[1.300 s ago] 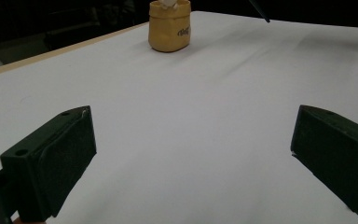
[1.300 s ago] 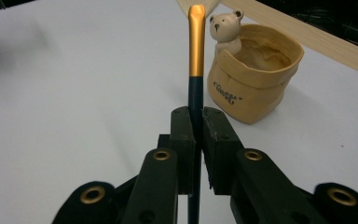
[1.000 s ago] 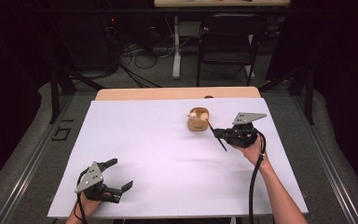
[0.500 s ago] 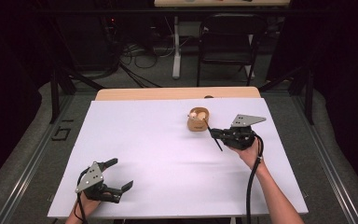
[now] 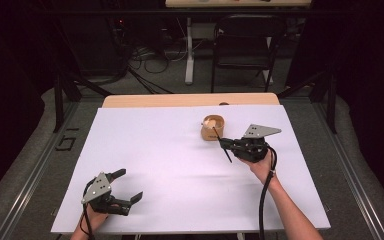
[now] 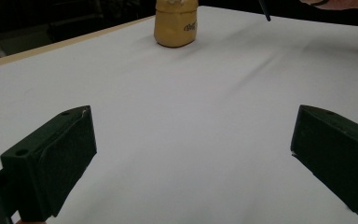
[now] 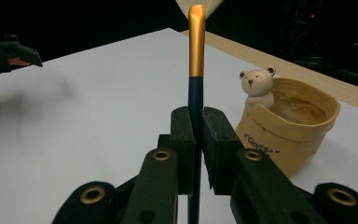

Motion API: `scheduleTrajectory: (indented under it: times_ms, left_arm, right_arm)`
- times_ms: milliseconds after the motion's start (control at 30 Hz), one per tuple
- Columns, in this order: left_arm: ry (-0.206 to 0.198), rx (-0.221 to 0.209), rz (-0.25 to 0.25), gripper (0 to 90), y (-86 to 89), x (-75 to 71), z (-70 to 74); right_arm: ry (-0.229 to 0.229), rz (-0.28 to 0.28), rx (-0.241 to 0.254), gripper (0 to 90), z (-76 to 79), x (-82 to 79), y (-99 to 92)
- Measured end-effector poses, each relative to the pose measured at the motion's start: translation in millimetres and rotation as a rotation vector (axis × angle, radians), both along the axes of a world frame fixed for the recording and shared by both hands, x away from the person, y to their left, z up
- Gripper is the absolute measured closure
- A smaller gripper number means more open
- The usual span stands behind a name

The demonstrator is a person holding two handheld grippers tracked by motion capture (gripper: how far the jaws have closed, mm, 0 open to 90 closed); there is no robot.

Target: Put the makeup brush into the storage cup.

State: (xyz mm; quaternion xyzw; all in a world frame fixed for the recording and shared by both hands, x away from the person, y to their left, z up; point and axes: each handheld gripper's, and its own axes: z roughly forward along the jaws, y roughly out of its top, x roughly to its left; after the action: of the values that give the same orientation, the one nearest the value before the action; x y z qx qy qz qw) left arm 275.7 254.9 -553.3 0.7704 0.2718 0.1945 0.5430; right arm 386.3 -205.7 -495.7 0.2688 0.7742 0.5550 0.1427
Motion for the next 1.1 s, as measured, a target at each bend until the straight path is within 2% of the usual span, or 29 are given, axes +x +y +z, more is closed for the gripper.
scheduleTrajectory:
  times_ms: [33,267,333,400,467,567,600,667,767,867,967,1100]
  left_arm:
    - [0.0,0.008,0.017,0.1,-0.9,-0.5,0.2]
    - [0.009,-0.003,0.009,0.1,-2.5,0.9,0.7]
    - [0.011,-0.006,0.016,0.1,-2.2,1.0,1.0]
    - [0.016,-0.006,0.022,0.1,-1.6,1.7,1.4]
    - [0.02,0.001,0.041,0.1,-3.1,1.8,1.3]
    - [0.027,0.01,0.039,0.1,-5.2,3.2,1.2]
    - [0.023,0.006,0.026,0.1,-5.8,4.5,1.5]
    - [0.021,0.004,0.039,0.1,-7.1,4.7,3.0]
    - [0.023,-0.01,0.027,0.1,-7.8,7.1,4.4]
    - [0.023,-0.013,0.042,0.1,-10.1,8.2,7.5]
    - [0.023,-0.023,0.026,0.1,-12.4,10.7,10.4]
    - [0.019,-0.014,0.032,0.2,-15.5,13.2,13.9]
  right_arm:
    - [-0.002,-0.004,-0.002,83.1,0.2,-0.4,0.3]
    - [-0.022,-0.015,0.025,83.2,0.8,-4.2,7.3]
    - [-0.031,-0.017,0.04,83.2,0.7,-4.8,9.6]
    - [-0.034,-0.017,0.029,83.2,1.0,-5.7,11.0]
    - [-0.037,-0.017,0.04,83.2,-0.1,-6.2,13.2]
    - [-0.041,-0.018,0.047,83.2,-1.1,-7.6,14.9]
    - [-0.042,-0.018,0.047,83.2,-1.2,-7.7,14.9]
    - [-0.042,-0.021,0.049,83.2,-1.3,-9.4,15.2]
    - [-0.045,-0.026,0.059,83.2,-2.0,-11.0,15.8]
    - [-0.046,-0.03,0.075,83.2,-3.0,-12.9,18.1]
    - [-0.051,-0.027,0.075,83.2,-2.6,-14.0,20.0]
    - [-0.057,-0.031,0.09,83.1,-3.7,-15.3,24.5]
